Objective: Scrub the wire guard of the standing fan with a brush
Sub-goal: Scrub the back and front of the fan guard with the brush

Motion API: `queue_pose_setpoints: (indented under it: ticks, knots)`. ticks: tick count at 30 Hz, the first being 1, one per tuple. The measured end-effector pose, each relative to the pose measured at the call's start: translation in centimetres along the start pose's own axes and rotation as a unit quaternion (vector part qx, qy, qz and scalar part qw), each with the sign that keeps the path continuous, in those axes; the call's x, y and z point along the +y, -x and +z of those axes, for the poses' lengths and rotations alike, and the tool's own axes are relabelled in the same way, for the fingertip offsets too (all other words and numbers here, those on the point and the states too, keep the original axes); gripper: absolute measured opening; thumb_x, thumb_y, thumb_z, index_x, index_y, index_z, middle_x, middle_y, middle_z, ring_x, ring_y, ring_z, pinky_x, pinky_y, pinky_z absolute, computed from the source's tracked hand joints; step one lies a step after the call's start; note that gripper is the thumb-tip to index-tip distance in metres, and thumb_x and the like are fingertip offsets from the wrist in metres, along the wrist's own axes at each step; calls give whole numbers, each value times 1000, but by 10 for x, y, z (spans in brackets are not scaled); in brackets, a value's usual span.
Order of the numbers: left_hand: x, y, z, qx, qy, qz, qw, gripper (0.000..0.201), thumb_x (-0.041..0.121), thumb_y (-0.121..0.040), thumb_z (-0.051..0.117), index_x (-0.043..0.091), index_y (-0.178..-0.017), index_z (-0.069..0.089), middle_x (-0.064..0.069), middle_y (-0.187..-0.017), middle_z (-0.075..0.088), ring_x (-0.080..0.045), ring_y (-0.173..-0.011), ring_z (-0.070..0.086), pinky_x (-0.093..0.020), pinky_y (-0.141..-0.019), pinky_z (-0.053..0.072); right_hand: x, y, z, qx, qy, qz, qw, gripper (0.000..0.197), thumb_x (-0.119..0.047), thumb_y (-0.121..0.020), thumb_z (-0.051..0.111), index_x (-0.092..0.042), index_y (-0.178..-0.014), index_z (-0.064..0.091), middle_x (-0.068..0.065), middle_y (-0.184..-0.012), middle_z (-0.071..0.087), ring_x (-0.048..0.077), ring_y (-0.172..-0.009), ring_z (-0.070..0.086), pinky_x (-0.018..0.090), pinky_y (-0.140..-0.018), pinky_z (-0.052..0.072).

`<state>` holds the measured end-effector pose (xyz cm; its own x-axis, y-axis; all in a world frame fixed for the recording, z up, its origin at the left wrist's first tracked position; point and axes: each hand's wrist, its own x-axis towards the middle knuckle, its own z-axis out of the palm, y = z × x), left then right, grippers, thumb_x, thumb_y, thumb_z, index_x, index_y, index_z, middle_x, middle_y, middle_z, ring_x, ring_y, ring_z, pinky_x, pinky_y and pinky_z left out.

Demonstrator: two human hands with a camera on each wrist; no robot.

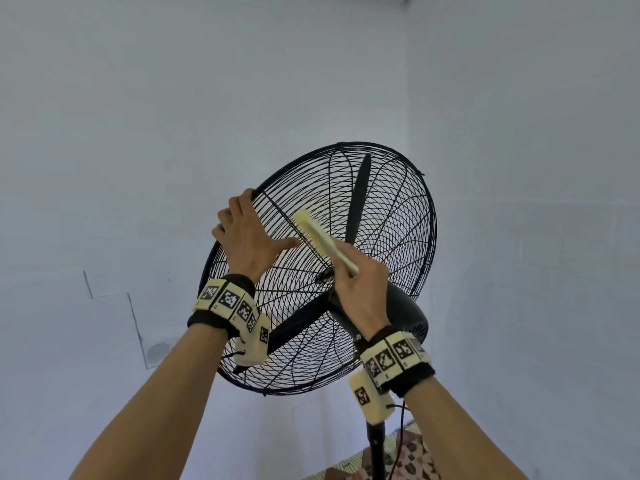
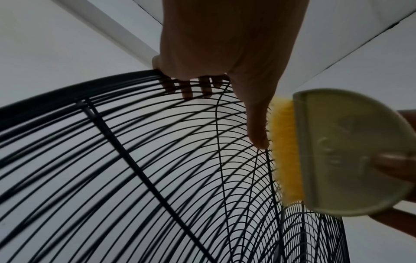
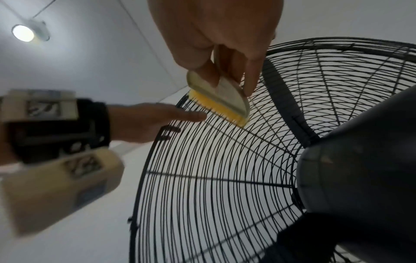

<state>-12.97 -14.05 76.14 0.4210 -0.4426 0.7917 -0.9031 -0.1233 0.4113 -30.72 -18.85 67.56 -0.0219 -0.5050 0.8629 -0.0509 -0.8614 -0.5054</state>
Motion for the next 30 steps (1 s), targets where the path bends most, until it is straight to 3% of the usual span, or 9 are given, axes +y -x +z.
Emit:
queue_pose_setpoints:
  ticks: [3, 5, 9, 12, 15, 17, 21, 25, 30]
  knots:
    - [5, 1, 1, 1, 1, 13, 1000, 124, 63, -56, 93, 16, -152, 31, -9, -147, 41, -35, -134, 38, -55, -109, 31, 6, -24, -11, 137, 2, 52, 989, 35, -10, -96, 68, -13, -131, 68, 5, -109, 76, 11, -79, 70, 13, -63, 56]
    - [5, 1, 2, 3, -1, 15, 1000, 124, 63, -57, 93, 16, -153, 31, -9, -147, 40, -35, -134, 38, -54, -109, 30, 6, -30, -8, 162, 10, 63, 985, 35, -11, -96, 69, -13, -131, 68, 2, -108, 77, 12, -83, 71, 24, -68, 61]
    - [-2, -1, 2, 3, -3, 1, 1000, 125, 63, -56, 94, 16, -152, 31, -9, -147, 40, -36, -134, 38, -55, -109, 32, 2, -3, 7, 9, 15, 6, 1000, 42, -4, -94, 69, -15, -134, 65, 5, -114, 75, -1, -74, 64, 6, -62, 51]
    - [-3, -1, 2, -1, -8, 1, 1000, 126, 65, -55, 93, 15, -153, 31, -10, -147, 41, -36, -133, 39, -55, -108, 33, -1, 6, 0, -36, -11, 11, 999, 40, -5, -95, 68, -18, -133, 64, 3, -112, 75, -3, -66, 62, 7, -55, 47]
    - [3, 0, 1, -6, -8, 9, 1000, 127, 66, -56, 92, 15, -154, 29, -9, -147, 40, -35, -134, 38, -55, -109, 33, 7, -10, -13, 112, -29, 74, 990, 36, -6, -96, 68, -13, -131, 67, -1, -107, 73, -7, -73, 65, 9, -60, 51]
    - [5, 1, 1, -6, -10, 12, 1000, 127, 66, -57, 91, 15, -155, 28, -9, -148, 40, -35, -135, 37, -55, -110, 32, 16, -17, -12, 173, -8, 95, 980, 32, -9, -97, 67, -12, -129, 70, 1, -107, 75, 4, -80, 68, 19, -68, 59]
    - [0, 1, 0, -3, -11, 2, 1000, 125, 65, -57, 92, 16, -154, 30, -10, -147, 40, -35, -134, 38, -55, -108, 32, 17, 6, 8, 72, 3, 74, 995, 37, -4, -94, 70, -13, -130, 69, 1, -112, 75, 5, -84, 69, 16, -73, 58]
    - [-3, 0, 0, 0, -9, 3, 1000, 125, 66, -55, 93, 16, -152, 32, -10, -146, 41, -36, -133, 39, -55, -107, 34, 14, 20, 2, -8, -9, 31, 999, 35, -4, -94, 70, -12, -128, 70, -1, -103, 76, -2, -72, 65, 6, -61, 48]
    - [6, 1, 0, 0, -7, 15, 1000, 124, 64, -56, 93, 17, -153, 31, -8, -146, 41, -34, -133, 39, -53, -108, 32, 24, -4, -4, 156, -7, 84, 984, 32, -9, -96, 68, -10, -128, 70, 5, -109, 76, 20, -90, 72, 34, -77, 62]
